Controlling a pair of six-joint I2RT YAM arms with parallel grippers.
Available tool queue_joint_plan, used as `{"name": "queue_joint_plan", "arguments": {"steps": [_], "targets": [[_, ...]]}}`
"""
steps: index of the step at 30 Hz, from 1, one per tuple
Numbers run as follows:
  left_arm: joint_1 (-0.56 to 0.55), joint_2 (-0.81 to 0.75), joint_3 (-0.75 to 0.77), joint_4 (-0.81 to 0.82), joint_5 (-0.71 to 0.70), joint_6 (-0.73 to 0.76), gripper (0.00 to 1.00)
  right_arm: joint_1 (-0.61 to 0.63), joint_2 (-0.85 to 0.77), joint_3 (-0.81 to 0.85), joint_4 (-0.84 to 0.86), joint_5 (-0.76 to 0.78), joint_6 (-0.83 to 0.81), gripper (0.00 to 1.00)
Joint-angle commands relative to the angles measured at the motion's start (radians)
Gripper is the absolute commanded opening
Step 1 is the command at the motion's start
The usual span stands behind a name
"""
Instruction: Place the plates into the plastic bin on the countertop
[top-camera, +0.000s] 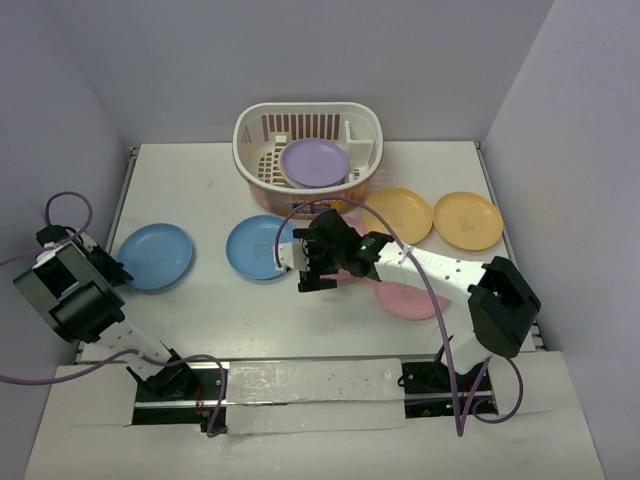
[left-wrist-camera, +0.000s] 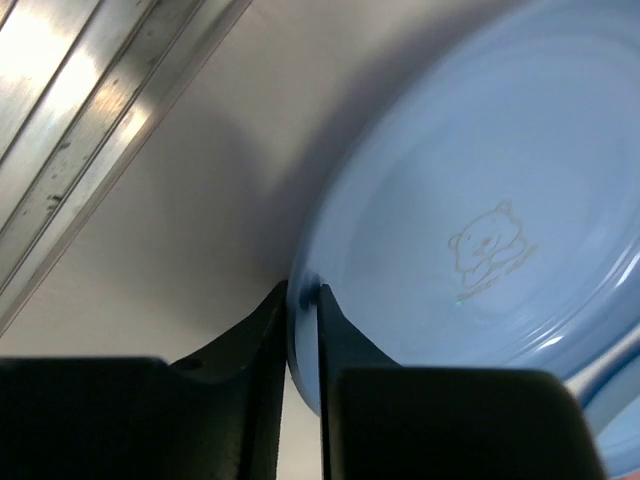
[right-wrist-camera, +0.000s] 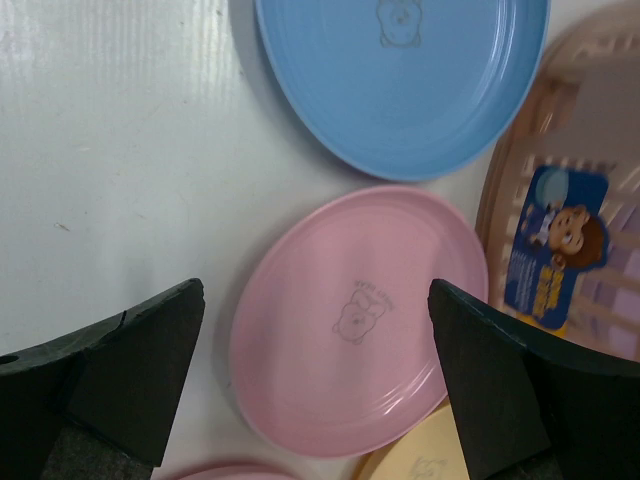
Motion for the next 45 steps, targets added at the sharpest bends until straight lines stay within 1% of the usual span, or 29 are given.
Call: {"name": "queue_joint_plan", "arguments": {"steps": [1,2,6,8,10,13,14,17,18,19,22,26,32,33,34,35,37,41,42,43,45], "targets": [[-0.004,0.039,0.031,0.007,-0.008,0.021,0.05,0.069,0.019,-0.027,0.156,-0.006,-0.246,0.98],[-0.004,0.030,0.039,0.002,-0.002,0.024,0.00,0.084,0.034,-0.034,0.162,-0.017,-0.276,0.98],[-0.004,-0.024,0.086,-0.044,0.047,0.026,0.00,0.116,0.095,-0.062,0.218,-0.024,-0.379,0.93],[-0.005,-0.049,0.116,-0.057,0.063,0.024,0.00,0.128,0.111,-0.055,0.231,-0.023,-0.393,0.91],[-0.007,-0.098,0.183,-0.105,0.106,0.026,0.00,0.131,0.158,-0.024,0.235,-0.045,-0.400,0.88],[-0.012,-0.128,0.241,-0.143,0.151,0.026,0.00,0.132,0.202,0.002,0.244,-0.065,-0.418,0.84],[-0.015,-0.144,0.281,-0.167,0.170,0.024,0.00,0.130,0.217,0.014,0.246,-0.076,-0.426,0.82],[-0.045,-0.180,0.366,-0.202,0.206,0.012,0.00,0.125,0.251,0.055,0.206,-0.133,-0.434,0.76],[-0.051,-0.195,0.377,-0.204,0.209,0.009,0.00,0.122,0.257,0.072,0.190,-0.145,-0.434,0.74],[-0.060,-0.206,0.388,-0.205,0.210,0.004,0.00,0.122,0.265,0.082,0.187,-0.159,-0.435,0.73],[-0.091,-0.241,0.431,-0.206,0.215,-0.018,0.00,0.119,0.300,0.122,0.165,-0.191,-0.434,0.64],[-0.106,-0.251,0.481,-0.222,0.221,-0.032,0.00,0.116,0.345,0.181,0.116,-0.215,-0.427,0.61],[-0.123,-0.250,0.554,-0.232,0.222,-0.040,0.00,0.105,0.428,0.269,0.036,-0.222,-0.439,0.59],[-0.129,-0.249,0.571,-0.235,0.222,-0.042,0.00,0.103,0.444,0.285,0.024,-0.220,-0.443,0.57],[-0.133,-0.249,0.583,-0.236,0.221,-0.045,0.00,0.101,0.457,0.302,0.013,-0.218,-0.446,0.54],[-0.136,-0.250,0.594,-0.238,0.221,-0.047,0.00,0.099,0.467,0.312,0.005,-0.215,-0.448,0.53],[-0.153,-0.256,0.630,-0.236,0.213,-0.052,0.00,0.098,0.498,0.335,-0.012,-0.204,-0.445,0.46],[-0.199,-0.268,0.683,-0.221,0.187,-0.065,0.00,0.091,0.538,0.381,-0.026,-0.198,-0.407,0.37],[-0.210,-0.265,0.704,-0.224,0.184,-0.072,0.00,0.090,0.543,0.386,-0.031,-0.197,-0.398,0.33],[-0.222,-0.259,0.737,-0.231,0.181,-0.082,0.00,0.090,0.544,0.387,-0.033,-0.197,-0.389,0.27],[-0.238,-0.243,0.814,-0.245,0.176,-0.091,0.00,0.093,0.532,0.383,-0.036,-0.201,-0.375,0.17]]}}
